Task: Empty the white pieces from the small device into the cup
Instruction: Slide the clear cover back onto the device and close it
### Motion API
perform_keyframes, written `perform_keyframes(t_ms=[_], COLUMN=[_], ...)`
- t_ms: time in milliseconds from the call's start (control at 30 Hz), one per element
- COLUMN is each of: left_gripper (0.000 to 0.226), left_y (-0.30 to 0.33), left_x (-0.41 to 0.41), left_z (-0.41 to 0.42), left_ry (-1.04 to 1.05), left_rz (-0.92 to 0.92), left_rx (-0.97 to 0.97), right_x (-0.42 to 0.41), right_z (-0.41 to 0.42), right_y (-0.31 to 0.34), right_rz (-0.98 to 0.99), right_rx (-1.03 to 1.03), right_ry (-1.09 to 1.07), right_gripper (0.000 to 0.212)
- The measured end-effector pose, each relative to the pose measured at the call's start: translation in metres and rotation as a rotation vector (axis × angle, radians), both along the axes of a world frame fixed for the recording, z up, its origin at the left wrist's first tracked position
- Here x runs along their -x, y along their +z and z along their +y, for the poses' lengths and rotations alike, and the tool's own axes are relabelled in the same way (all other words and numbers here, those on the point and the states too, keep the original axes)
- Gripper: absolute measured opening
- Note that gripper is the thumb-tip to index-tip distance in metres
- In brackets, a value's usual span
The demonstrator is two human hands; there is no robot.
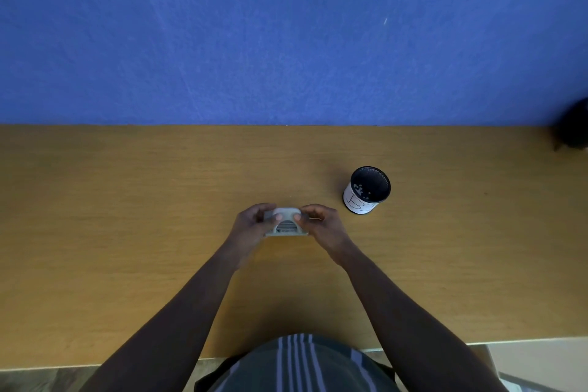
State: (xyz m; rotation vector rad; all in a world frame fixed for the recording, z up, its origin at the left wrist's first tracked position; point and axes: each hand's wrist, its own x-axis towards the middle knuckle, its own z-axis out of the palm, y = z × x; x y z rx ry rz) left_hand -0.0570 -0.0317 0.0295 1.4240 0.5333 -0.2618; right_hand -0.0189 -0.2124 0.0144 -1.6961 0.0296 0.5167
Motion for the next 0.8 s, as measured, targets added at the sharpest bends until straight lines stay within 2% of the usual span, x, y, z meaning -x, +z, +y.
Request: perform_keyframes(t_ms=[167, 400, 467, 633, 800], left_gripper=[0.013, 0.009, 0.015, 0.008, 0.015], left_y=[-0.008, -0.022, -0.023, -0.031, -0.033], left_x=[-0.016, -0.041, -0.043, -0.053, -0.062], left_z=[-0.002, 0.002, 0.003, 0.006, 0.006], left_ry=[0.021, 0.032, 0.055, 0.087, 0.058], left_rz=[-0.038, -0.061, -0.071, -0.056, -0.030], left_rx=[-0.137, -0.279, -0.305, -0.400, -0.494], right_x=[-0.012, -0.037, -0.040, -0.049, -0.050], right_z=[0.004, 0.009, 0.012, 0.021, 0.027], right_y=[-0.004, -0.005, -0.005, -0.013, -0.018], right_rz=[-0.062, -0.234, -0.262, -0.256, -0.260], right_rx=[0.116, 0.231, 0.267, 0.367, 0.413], right_ry=[-0.018, 0.021, 0.031, -0.003, -0.022], right_gripper=[0.022, 0.019, 0.017, 0.021, 0.020])
